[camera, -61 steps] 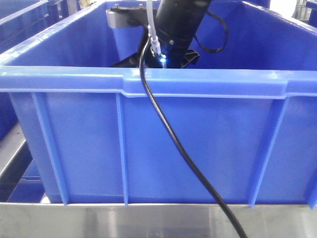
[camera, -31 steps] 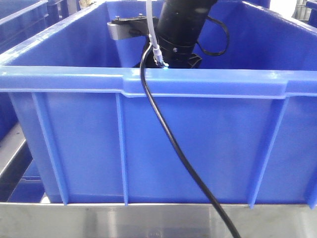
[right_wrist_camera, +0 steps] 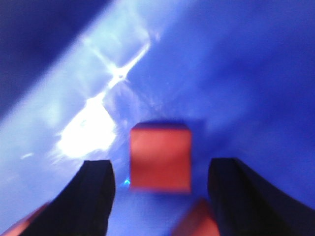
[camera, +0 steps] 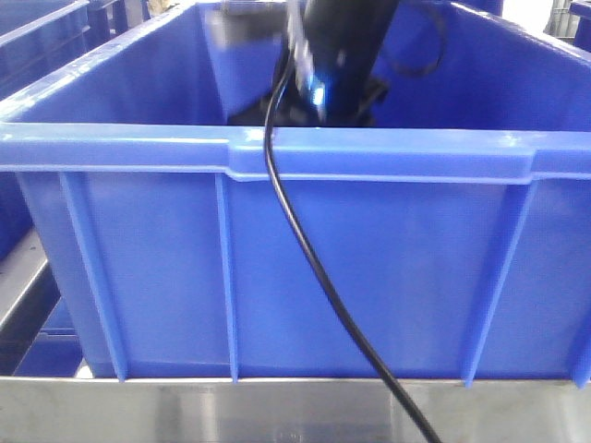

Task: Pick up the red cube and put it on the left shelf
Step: 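Raise the open right gripper out of the blue crate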

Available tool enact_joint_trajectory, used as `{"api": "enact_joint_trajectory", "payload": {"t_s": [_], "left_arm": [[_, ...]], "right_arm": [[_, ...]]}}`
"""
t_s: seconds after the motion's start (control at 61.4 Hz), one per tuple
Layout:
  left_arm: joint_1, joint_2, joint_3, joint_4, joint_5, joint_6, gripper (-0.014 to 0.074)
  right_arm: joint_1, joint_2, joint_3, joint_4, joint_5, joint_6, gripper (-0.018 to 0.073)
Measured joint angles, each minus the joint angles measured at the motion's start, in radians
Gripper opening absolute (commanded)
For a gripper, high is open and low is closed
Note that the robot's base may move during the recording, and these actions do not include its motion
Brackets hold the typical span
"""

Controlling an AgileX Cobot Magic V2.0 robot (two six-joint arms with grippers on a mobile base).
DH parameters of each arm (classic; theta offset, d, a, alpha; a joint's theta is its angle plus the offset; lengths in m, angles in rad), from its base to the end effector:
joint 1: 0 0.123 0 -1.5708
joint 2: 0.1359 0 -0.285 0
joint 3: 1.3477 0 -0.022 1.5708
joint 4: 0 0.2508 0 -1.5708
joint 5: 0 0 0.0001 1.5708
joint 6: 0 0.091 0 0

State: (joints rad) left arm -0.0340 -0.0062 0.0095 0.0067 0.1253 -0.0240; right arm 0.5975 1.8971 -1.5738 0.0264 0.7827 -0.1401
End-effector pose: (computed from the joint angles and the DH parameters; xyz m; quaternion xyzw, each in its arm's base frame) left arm 0.0564 -0.0018 0.1989 0.0057 0.7216 -0.0175 0.6921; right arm 0.3494 0.2398 0.2633 -0.3408 0.8997 0.0730 0.2628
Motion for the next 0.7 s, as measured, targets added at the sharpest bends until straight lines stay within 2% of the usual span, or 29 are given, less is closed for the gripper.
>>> {"api": "enact_joint_trajectory", "payload": {"t_s": [0.277, 0.489, 0.701], "left_arm": [[0.000, 0.000, 0.000, 0.000, 0.000, 0.000, 0.0102], [0.000, 0.000, 0.000, 0.000, 0.000, 0.000, 0.0102], [0.000, 0.000, 0.000, 0.000, 0.000, 0.000, 0.0102]], "right_arm": [[0.000, -0.197, 0.026, 0.000, 0.011, 0.000, 0.0193], [0.000, -0.402, 0.206, 0.011, -0.048, 0.000, 0.0057], [0.000, -0.658, 0.477, 0.064, -0.193, 0.000, 0.0042]]}}
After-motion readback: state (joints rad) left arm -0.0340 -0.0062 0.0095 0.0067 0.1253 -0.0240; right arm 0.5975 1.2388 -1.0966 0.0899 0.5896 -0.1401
